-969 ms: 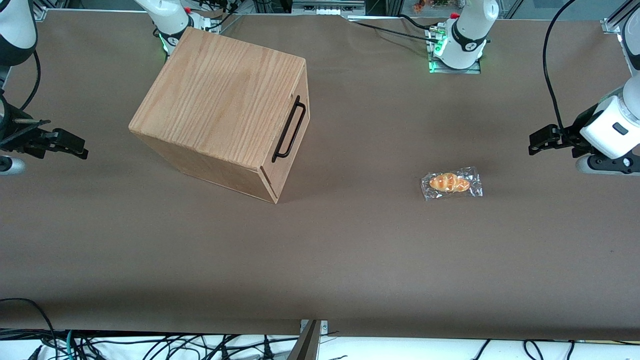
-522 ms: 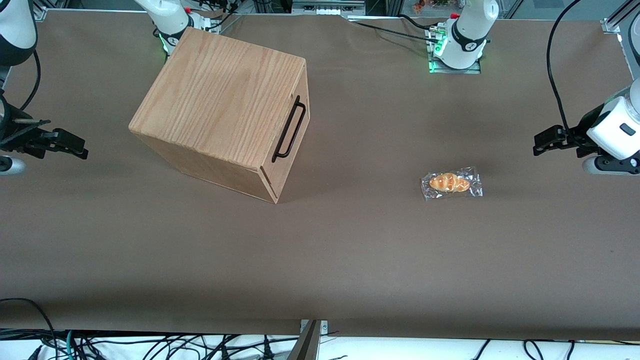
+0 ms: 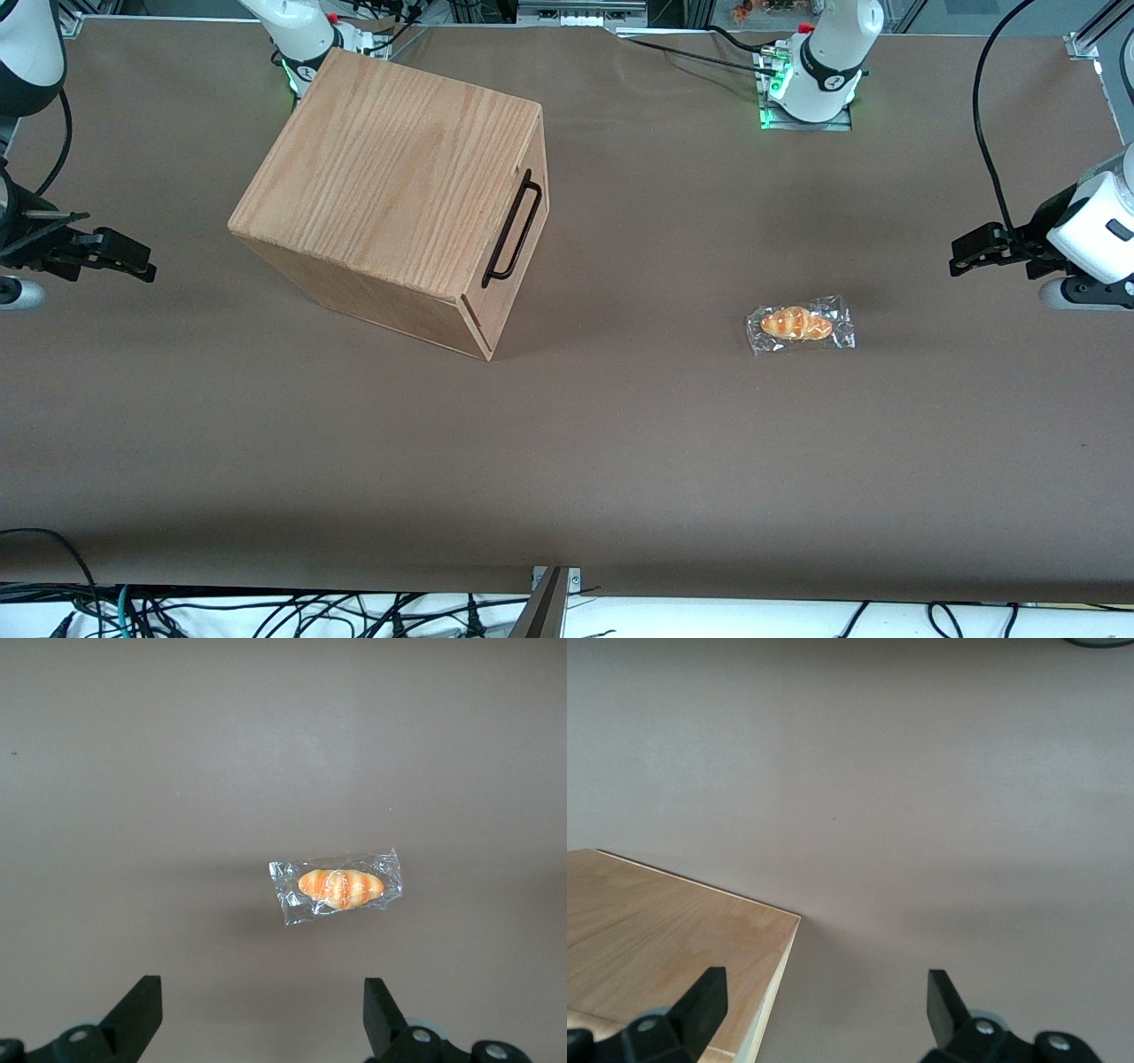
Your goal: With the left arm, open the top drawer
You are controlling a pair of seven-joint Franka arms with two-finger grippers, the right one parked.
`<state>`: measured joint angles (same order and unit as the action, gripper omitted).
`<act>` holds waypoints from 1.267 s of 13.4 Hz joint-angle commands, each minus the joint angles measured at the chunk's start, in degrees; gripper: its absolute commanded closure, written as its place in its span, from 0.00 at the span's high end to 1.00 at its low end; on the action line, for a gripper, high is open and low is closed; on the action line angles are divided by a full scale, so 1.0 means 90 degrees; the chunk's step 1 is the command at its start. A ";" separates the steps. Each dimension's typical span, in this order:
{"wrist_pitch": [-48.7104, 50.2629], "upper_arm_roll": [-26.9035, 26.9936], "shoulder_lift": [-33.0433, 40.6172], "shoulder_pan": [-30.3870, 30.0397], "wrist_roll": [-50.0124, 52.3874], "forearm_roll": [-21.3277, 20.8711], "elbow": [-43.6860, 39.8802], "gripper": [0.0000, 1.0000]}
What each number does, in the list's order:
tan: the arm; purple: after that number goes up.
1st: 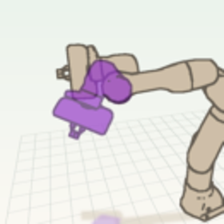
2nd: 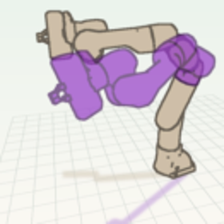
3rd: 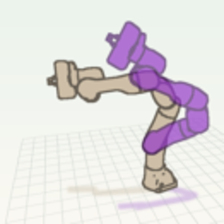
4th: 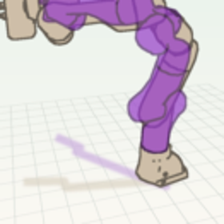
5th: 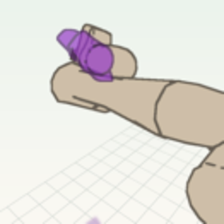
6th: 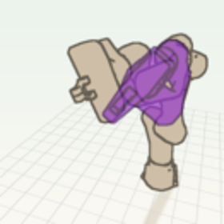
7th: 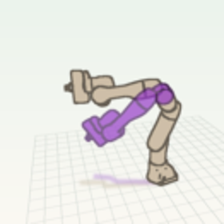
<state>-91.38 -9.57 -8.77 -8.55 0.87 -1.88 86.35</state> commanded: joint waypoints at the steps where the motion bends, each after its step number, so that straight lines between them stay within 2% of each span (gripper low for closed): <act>1: 0.0036 -0.0010 -0.0002 -0.0026 -0.0057 -0.0074 -0.0082 1.00; 14: 0.0036 -0.0167 -0.0100 0.0169 0.0040 0.0013 -0.0072 1.00; 17: 0.0036 -0.0167 -0.0100 0.0607 0.0060 0.0023 -0.0082 1.00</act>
<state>-91.37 -11.16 -9.47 -5.79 0.90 -1.87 86.38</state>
